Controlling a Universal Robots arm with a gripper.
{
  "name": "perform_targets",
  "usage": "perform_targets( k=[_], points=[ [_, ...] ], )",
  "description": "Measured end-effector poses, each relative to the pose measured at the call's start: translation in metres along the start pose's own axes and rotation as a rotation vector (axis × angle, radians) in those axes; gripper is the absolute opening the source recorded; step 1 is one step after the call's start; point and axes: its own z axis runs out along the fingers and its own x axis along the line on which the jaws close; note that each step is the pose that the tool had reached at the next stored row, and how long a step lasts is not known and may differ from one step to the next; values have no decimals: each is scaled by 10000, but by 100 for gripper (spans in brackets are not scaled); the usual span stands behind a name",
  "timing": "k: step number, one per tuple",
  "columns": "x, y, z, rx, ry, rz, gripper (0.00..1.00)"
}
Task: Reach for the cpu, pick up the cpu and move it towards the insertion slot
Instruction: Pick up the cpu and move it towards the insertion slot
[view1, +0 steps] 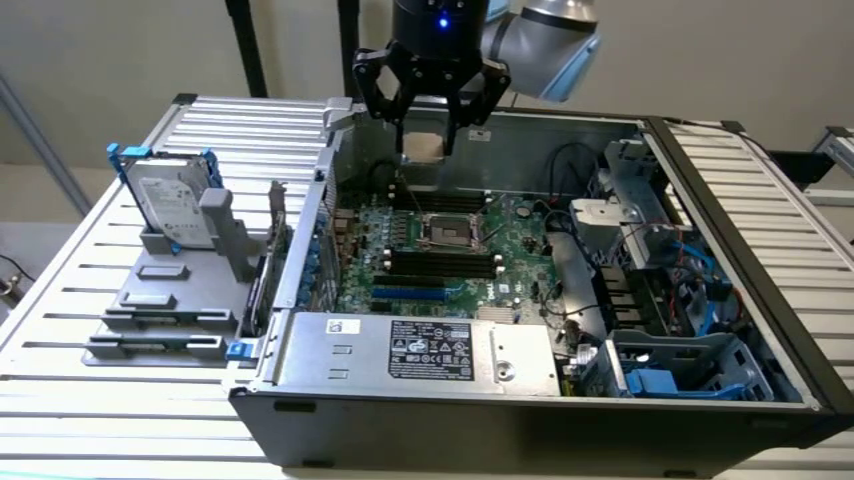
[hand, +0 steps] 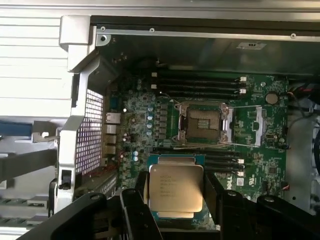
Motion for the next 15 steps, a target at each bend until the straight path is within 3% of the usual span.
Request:
perform_targets(
  k=[3,11,13,15],
  points=[
    [-58,80,14,90,2,4,55],
    [-207,226,44,486,11,19,55],
    [-238,251,48,548,11,32,55],
    [-258,277,51,567,7,63,55]
  ],
)
